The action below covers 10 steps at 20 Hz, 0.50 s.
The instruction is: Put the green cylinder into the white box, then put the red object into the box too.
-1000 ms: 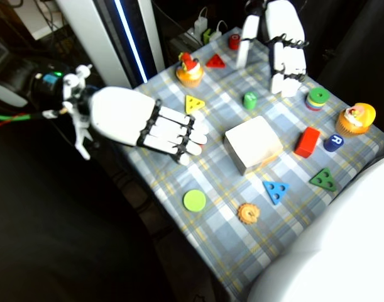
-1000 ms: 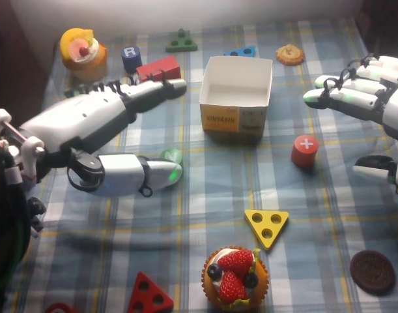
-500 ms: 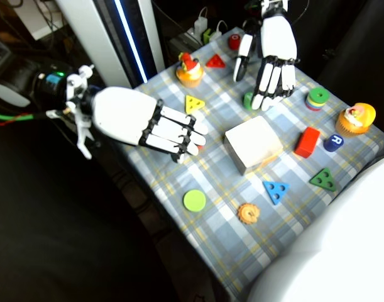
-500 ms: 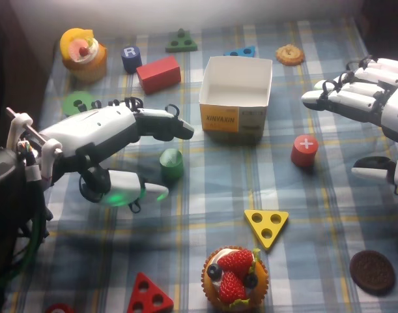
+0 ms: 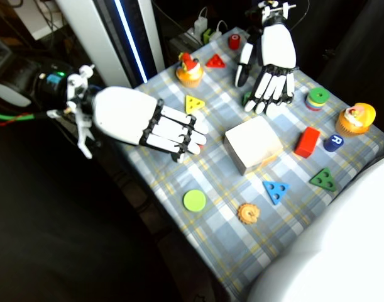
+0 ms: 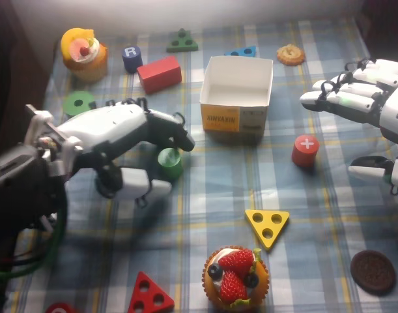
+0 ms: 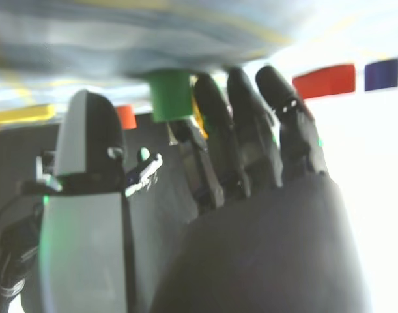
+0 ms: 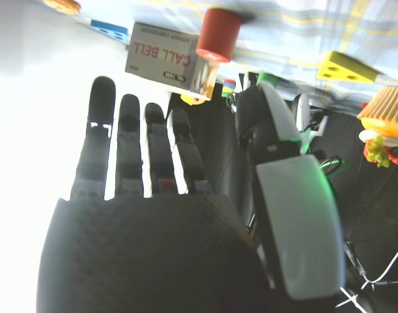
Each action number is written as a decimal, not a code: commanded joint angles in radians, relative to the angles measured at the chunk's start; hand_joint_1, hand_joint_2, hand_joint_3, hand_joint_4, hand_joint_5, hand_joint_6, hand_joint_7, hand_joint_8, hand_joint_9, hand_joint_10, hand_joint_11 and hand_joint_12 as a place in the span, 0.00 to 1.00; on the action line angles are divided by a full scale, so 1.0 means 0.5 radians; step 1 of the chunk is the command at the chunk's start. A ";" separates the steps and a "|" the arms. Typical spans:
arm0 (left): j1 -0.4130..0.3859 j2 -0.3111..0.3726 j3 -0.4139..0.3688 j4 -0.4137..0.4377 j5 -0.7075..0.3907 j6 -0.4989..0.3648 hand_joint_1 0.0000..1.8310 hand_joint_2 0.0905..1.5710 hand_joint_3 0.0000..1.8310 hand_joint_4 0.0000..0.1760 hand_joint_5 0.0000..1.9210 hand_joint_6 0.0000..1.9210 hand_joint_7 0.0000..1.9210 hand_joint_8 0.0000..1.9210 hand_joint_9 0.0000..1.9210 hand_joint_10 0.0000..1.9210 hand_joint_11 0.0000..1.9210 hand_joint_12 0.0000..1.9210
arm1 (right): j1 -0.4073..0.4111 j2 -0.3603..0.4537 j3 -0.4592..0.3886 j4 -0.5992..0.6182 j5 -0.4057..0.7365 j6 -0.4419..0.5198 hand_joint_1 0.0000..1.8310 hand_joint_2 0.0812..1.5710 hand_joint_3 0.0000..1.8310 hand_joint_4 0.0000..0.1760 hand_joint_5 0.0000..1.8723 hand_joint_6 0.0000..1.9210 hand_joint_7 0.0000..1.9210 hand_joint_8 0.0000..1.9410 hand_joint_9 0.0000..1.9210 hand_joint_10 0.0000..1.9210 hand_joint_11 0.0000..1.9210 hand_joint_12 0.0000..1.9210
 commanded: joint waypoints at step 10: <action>-0.088 0.047 -0.100 0.033 -0.317 0.196 0.64 0.81 0.00 0.00 0.32 0.69 0.39 0.84 0.21 0.92 0.03 1.00 | 0.025 -0.001 0.001 0.008 0.227 -0.002 0.35 0.84 0.00 0.00 0.02 0.09 0.07 0.00 0.00 0.24 0.00 0.71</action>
